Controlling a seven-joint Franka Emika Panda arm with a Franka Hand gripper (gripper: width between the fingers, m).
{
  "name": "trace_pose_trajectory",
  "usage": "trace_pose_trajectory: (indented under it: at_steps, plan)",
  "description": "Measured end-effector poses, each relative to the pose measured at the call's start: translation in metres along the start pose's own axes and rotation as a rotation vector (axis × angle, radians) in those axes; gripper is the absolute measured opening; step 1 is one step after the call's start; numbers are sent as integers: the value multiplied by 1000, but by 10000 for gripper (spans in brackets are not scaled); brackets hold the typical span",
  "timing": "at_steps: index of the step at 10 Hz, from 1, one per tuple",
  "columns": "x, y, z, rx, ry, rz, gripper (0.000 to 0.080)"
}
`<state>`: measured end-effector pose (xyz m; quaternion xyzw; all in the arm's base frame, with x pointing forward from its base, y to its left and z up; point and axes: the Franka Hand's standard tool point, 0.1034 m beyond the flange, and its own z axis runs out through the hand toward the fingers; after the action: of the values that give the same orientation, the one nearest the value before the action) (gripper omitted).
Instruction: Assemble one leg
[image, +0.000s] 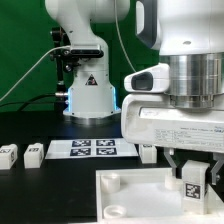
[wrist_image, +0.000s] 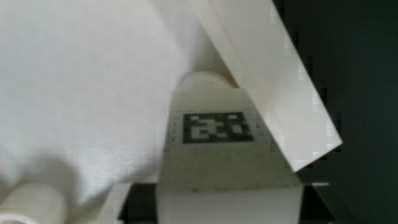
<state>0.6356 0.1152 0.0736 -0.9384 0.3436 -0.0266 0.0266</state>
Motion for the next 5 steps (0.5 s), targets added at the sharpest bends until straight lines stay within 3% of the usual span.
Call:
trace_pose_trajectory:
  at_steps: [2,5]
  plan:
    - [0,1,0,-16,-6,324,291]
    - [-2,3,0,-17,-32,830,292]
